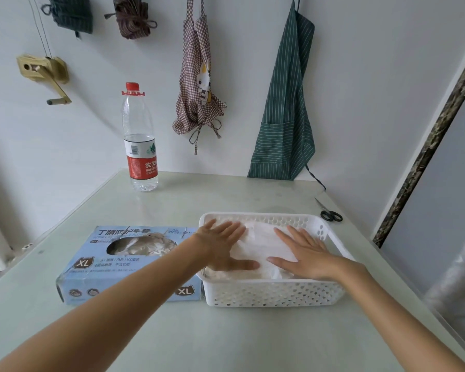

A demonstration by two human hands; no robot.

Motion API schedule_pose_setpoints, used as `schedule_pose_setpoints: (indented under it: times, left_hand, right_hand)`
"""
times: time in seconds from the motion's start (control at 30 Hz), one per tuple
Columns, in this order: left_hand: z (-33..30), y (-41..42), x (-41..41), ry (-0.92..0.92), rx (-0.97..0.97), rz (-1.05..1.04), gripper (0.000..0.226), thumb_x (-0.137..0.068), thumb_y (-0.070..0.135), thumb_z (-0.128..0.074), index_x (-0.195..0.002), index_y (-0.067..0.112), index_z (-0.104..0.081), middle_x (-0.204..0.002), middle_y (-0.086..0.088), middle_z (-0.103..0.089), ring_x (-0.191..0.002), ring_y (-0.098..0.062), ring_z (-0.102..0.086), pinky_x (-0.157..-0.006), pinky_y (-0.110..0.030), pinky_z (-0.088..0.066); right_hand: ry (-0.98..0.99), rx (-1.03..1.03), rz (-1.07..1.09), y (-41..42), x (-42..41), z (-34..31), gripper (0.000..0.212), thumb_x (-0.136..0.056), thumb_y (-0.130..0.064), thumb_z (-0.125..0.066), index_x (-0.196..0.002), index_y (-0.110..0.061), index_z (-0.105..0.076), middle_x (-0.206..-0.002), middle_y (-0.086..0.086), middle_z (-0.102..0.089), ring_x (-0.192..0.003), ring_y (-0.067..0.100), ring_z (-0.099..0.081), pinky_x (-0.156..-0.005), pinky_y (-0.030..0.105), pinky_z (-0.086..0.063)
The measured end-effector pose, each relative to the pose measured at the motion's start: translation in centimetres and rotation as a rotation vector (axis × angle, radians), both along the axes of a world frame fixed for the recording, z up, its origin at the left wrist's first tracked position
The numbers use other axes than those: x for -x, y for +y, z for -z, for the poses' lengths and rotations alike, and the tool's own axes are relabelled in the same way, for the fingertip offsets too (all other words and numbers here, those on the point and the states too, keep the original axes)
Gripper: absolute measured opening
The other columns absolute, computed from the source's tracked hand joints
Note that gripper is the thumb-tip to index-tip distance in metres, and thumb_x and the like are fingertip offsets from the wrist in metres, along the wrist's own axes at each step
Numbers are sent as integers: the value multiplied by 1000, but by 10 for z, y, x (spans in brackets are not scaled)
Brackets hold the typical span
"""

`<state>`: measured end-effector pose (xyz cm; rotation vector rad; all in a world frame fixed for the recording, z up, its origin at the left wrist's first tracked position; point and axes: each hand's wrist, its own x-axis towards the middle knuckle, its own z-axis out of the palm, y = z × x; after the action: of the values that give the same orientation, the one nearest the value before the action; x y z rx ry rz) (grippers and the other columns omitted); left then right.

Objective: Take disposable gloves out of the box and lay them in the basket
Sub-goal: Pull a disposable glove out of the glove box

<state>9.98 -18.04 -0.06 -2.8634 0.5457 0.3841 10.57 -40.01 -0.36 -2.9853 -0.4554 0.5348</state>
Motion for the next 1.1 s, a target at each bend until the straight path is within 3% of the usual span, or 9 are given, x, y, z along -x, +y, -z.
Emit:
schedule_pose_setpoints:
  times: [0.1, 0.23, 0.43, 0.57, 0.67, 0.77, 0.9, 0.97, 1.1]
  left_hand:
    - [2, -2, 4, 20, -78, -34, 103, -78, 84, -17, -150, 18, 16, -158, 3, 18, -145, -11, 16, -117, -40, 15]
    - [2, -13, 8, 42, -109, -50, 102, -80, 83, -18, -151, 15, 13, -159, -2, 15, -146, -17, 13, -118, -42, 12]
    - [-15, 7, 20, -85, 204, -67, 100, -80, 81, -20, -152, 13, -7, -160, -4, -11, -147, -18, -6, -119, -44, 4]
    - [-23, 80, 38, -226, 274, -102, 83, -84, 76, -15, -151, 28, -12, -160, 6, -8, -147, -15, -5, -118, -41, 1]
    - [-14, 155, 55, -153, 264, -299, 124, -47, 98, 8, -151, 31, -3, -160, 6, 4, -147, -16, 1, -118, -41, -2]
    - [-7, 204, 67, 33, 326, -460, 107, -68, 85, -33, -151, 30, 4, -159, 6, 11, -147, -16, 6, -119, -42, -5]
    - [-10, 227, 69, 195, 511, -492, 152, -21, 102, -38, -151, 33, -2, -157, 16, 4, -144, -12, -15, -116, -34, -19]
    - [-7, 230, 66, 182, 517, -483, 157, -11, 103, -35, -150, 36, -5, -154, 15, -1, -141, -14, -20, -113, -34, -25]
    - [-6, 227, 61, 142, 479, -502, 131, -41, 92, -53, -150, 38, -5, -151, 13, -5, -140, -14, -20, -112, -38, -28]
  right_hand:
    - [35, 58, 32, -8, -4, 4, 97, -78, -82, -30, -147, -36, 21, -155, -7, 29, -143, 19, 27, -117, 45, 12]
    - [84, 140, 13, -13, -11, 14, 92, -87, -73, -28, -149, -25, 21, -157, -4, 26, -144, 17, 23, -119, 41, 9]
    - [58, -108, 72, -13, 2, -11, 100, -73, -85, -27, -152, -32, 5, -159, -13, 10, -147, 11, 10, -120, 40, -1]
    - [-333, -75, 58, 10, 12, -35, 76, -85, -71, -28, -146, -26, -33, -154, -7, -27, -142, 11, -18, -113, 31, -19]
    - [-406, -205, -103, 65, 27, -45, 54, -94, -54, -41, -142, -28, -37, -147, -12, -35, -137, 7, -27, -111, 27, -22]
    - [-412, -293, -335, 134, 31, -40, 46, -96, -48, -44, -140, -32, -40, -143, -15, -39, -133, 4, -30, -108, 23, -22]
    - [-457, -306, -600, 210, 17, -22, 33, -96, -33, -52, -129, -33, -56, -119, -7, -55, -113, 11, -44, -87, 23, -31]
    - [-501, -272, -670, 233, 10, -15, 29, -94, -31, -56, -121, -34, -63, -106, -5, -56, -102, 14, -46, -81, 24, -31]
    - [-585, -166, -777, 262, -2, -9, 22, -90, -30, -62, -109, -30, -71, -93, -3, -54, -92, 16, -45, -74, 25, -24]
